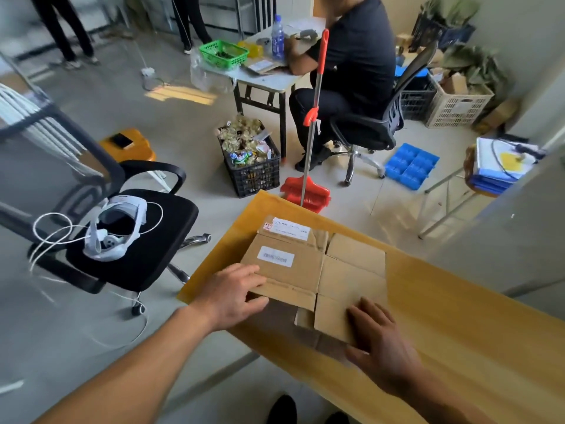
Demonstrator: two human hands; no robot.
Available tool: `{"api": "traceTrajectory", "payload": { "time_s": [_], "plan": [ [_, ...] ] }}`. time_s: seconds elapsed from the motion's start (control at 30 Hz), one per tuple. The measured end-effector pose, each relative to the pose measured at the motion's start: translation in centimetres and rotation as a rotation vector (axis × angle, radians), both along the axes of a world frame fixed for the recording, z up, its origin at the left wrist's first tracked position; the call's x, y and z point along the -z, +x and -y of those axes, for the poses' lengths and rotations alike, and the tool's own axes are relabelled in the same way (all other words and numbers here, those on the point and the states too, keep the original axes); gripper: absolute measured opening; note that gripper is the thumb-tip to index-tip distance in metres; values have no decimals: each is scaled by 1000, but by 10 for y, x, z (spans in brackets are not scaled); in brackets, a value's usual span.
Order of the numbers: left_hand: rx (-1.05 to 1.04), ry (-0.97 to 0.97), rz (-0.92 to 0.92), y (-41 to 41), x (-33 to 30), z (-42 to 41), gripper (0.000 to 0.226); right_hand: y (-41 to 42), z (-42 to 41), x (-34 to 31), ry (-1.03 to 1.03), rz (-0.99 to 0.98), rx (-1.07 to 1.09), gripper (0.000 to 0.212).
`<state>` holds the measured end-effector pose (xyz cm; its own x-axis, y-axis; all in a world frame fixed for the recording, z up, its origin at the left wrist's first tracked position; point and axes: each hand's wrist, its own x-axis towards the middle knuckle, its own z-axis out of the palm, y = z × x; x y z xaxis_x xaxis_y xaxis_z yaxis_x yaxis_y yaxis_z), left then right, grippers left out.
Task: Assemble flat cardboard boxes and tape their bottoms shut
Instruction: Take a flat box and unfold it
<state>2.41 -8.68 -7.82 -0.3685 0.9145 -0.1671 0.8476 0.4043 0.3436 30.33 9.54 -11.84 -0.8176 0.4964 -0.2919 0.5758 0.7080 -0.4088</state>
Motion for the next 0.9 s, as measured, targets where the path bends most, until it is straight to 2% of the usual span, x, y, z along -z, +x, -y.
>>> {"api": "traceTrajectory", "payload": {
  "time_s": [0.1,0.17,0.23,0.3,0.37,0.43,0.53,0.57,0.63,0.7,0.77,0.83,0.9],
  "plan": [
    [-2,154,-46,-4,-41,-14,27,1,-19,-35,54,-134,-29,75],
    [-53,265,-66,-7,-73,-31,13,-4,-33,-71,-14,-216,38,70],
    [-141,337,-38,-12,-110,-52,12,-14,-46,-112,-152,-291,108,66],
    [-240,354,5,-18,-148,-73,20,-26,-59,-154,-187,-349,137,57],
    [-316,392,5,-23,-179,-91,31,-38,-71,-192,-47,-416,150,45],
    [-367,439,4,-23,-198,-105,32,-51,-82,-217,128,-459,159,35],
    [-410,360,34,-13,-193,-116,11,-65,-81,-216,213,-352,222,31],
    [-434,314,56,-8,-182,-117,20,-67,-76,-205,220,-294,255,28],
    [-503,286,135,1,-153,-111,55,-68,-61,-182,213,-237,322,22],
    [-536,372,175,11,-125,-99,69,-68,-47,-167,123,-321,379,17],
    [-506,430,244,15,-100,-86,68,-68,-35,-161,-39,-480,412,13],
    [-441,457,329,9,-88,-78,59,-67,-19,-160,-240,-569,378,17],
    [-382,497,374,-5,-85,-73,39,-62,1,-160,-503,-535,212,35]
  ]
}}
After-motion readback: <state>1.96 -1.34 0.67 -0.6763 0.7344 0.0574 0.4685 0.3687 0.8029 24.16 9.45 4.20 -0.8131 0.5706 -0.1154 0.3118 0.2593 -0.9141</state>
